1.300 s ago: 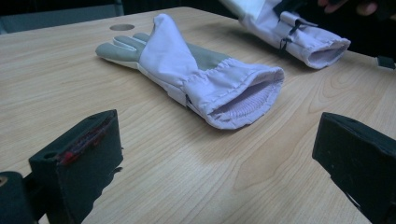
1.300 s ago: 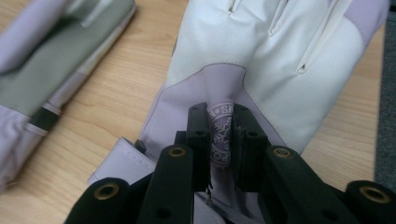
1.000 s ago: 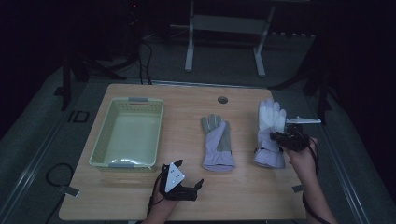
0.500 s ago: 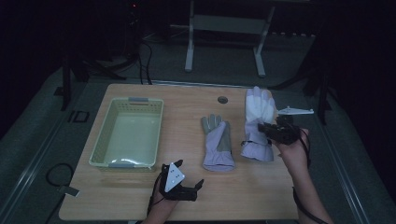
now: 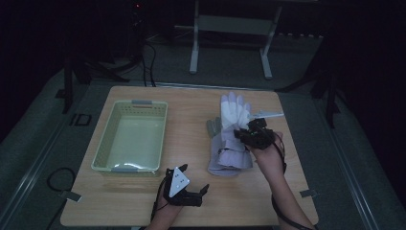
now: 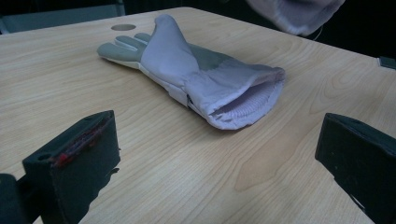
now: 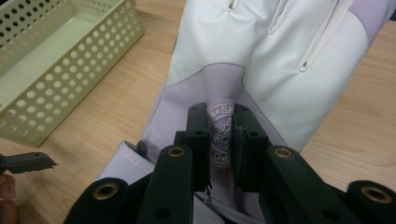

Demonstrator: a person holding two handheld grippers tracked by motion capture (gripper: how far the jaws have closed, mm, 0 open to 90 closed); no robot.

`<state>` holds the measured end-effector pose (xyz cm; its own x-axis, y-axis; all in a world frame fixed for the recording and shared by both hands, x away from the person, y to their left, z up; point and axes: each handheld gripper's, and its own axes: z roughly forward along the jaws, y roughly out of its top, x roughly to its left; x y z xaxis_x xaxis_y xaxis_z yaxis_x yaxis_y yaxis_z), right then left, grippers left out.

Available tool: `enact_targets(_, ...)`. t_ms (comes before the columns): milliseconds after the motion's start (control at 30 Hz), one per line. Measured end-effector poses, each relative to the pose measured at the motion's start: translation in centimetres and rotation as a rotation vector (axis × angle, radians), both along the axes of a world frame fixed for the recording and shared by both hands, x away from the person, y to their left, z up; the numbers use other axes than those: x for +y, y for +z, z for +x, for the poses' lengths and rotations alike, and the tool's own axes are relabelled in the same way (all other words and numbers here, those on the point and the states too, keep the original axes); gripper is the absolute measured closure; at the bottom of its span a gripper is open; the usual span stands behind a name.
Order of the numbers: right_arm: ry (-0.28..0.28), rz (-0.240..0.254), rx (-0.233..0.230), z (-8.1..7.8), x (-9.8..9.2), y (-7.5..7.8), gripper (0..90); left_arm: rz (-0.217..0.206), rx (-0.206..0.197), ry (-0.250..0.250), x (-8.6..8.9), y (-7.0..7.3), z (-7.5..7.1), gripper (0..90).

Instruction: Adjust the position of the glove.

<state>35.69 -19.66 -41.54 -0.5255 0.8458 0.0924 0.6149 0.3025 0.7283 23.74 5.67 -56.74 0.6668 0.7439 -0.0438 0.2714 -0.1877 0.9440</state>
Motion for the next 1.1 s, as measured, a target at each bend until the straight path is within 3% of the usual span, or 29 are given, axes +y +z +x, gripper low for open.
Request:
enact_targets(167, 0.007, 0.015, 0.002, -0.2, 1.3, -0.7, 78.7, -0.001, 0.0, 0.0, 0.0, 0.0, 0.0, 0.0)
enact_targets(333, -0.002, -0.054, 0.039, 0.6, 2.4, -2.7, 78.6, -0.001, 0.002, 0.0, 0.0, 0.0, 0.0, 0.0)
enact_targets(600, -0.022, -0.087, 0.115, 2.7, 3.3, -5.6, 77.9, 0.0, 0.004, 0.0, 0.0, 0.0, 0.0, 0.0)
enact_targets(633, -0.022, -0.113, 0.134, 3.0, 3.5, -6.6, 77.2, -0.002, 0.005, -0.002, 0.0, 0.0, 0.0, 0.0)
enact_targets(733, -0.022, -0.124, 0.136, 3.1, 3.6, -7.0, 76.8, 0.0, 0.005, -0.005, 0.0, 0.0, 0.0, 0.0)
enact_targets(767, -0.021, -0.13, 0.146, 3.4, 3.6, -7.9, 76.0, -0.001, 0.004, -0.005, 0.0, 0.0, 0.0, 0.0)
enact_targets(933, 0.003, -0.12, 0.142, 3.4, 3.1, -8.3, 75.8, -0.004, 0.007, -0.004, 0.0, 0.0, 0.0, 0.0)
enact_targets(1100, 0.056, -0.152, 0.128, 3.1, 2.1, -8.2, 75.6, -0.008, 0.01, -0.003, 0.0, 0.0, 0.1, 0.0)
